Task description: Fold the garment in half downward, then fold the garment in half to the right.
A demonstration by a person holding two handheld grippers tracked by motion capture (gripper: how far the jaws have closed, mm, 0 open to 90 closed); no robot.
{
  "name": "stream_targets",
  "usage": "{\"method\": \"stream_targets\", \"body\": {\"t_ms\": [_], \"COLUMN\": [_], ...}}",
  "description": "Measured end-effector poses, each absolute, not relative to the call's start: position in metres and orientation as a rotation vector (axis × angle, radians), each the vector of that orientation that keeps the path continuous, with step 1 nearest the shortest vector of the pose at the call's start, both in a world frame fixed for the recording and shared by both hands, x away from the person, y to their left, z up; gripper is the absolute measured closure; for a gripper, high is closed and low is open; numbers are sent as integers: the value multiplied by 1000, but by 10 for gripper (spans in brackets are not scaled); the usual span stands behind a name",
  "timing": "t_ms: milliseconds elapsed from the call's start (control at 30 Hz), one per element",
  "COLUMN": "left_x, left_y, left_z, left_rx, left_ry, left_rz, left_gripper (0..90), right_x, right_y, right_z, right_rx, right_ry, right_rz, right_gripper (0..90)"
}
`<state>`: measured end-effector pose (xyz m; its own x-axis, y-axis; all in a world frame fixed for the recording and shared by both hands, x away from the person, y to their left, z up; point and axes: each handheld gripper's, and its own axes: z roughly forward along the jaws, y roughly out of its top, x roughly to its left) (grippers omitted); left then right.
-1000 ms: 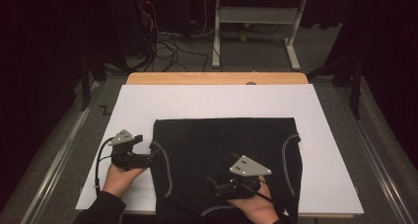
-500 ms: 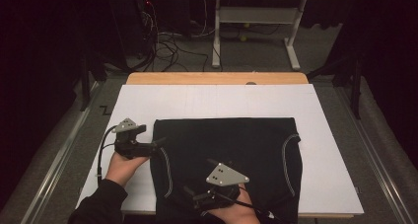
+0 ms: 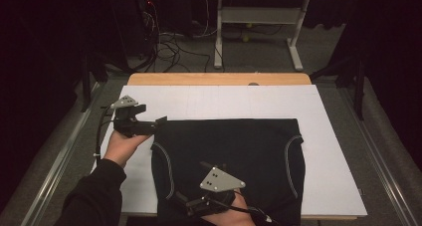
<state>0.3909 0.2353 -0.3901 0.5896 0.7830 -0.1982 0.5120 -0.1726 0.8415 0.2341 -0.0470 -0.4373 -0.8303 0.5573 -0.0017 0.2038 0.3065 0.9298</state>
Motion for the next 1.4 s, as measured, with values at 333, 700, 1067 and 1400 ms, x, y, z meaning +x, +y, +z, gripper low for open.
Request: {"method": "stream_targets", "body": {"t_ms": [333,700,1067,1400], "left_x": [406,410,426,451], "left_y": [238,254,255,250], "left_z": [-411,-432,-450,-480], "left_rx": [1836,1818,1869,1904], "left_ry": [1073,1142,1226,1323], "left_rz": [326,314,311,279], "left_gripper": [0,0,0,70], "right_x": [238,236,238,238], "right_y": [-37,-38,-37,-35], "right_z": [-440,-443,-448,-453], "right_rx": [678,689,720,694], "right_ry": [2288,2300,2315,2339], "right_rz": [1517,1457,1456,1432], "right_gripper": [0,0,0,0]}}
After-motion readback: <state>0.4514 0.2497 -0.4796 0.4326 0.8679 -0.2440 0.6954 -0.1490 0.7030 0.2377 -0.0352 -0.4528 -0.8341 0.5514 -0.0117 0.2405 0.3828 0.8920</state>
